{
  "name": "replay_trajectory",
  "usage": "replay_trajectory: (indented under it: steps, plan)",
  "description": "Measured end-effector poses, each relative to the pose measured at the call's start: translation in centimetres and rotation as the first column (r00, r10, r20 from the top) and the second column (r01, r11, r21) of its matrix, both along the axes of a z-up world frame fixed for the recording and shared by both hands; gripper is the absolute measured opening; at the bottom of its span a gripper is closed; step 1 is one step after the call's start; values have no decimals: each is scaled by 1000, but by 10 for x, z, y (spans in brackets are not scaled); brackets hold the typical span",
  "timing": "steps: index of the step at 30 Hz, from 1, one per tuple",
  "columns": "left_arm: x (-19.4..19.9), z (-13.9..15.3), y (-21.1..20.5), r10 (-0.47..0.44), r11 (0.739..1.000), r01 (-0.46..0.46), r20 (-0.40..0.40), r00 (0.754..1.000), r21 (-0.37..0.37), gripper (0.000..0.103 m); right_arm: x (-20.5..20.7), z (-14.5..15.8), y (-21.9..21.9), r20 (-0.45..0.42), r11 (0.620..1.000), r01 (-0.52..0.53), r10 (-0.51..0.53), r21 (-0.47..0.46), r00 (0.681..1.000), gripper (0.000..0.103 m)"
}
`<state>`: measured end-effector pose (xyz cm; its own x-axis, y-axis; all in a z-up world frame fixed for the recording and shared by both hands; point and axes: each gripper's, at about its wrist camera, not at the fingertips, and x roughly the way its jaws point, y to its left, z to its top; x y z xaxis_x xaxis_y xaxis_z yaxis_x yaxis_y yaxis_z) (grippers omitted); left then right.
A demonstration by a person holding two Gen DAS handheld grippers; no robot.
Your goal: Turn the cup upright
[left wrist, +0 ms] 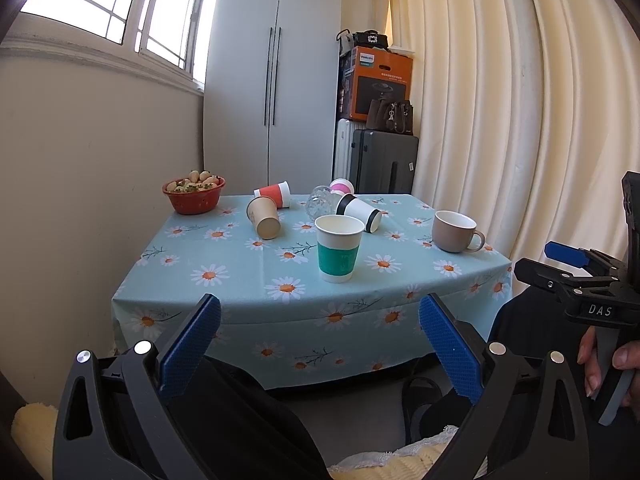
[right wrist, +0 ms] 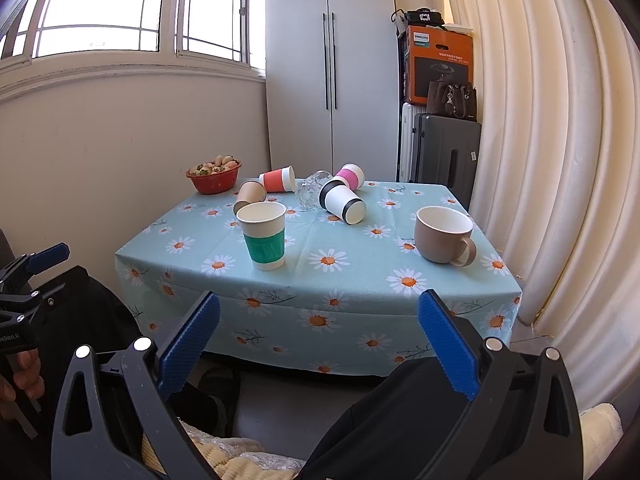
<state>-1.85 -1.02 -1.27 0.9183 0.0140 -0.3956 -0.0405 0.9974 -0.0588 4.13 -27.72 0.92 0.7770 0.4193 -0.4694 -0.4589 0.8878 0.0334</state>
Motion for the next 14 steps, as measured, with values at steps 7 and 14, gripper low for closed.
replay_trajectory:
  steps: [7,14]
  plan:
    - [0,-1,1,3,1000,-3,1,1000,5,97,0,0,0,1,1000,-1,1,-3,1000,98]
    - [0,-1,3,-7,1000,7,2,1000,11,97,0,0,0,0,1000,0,0,-1,1000,98]
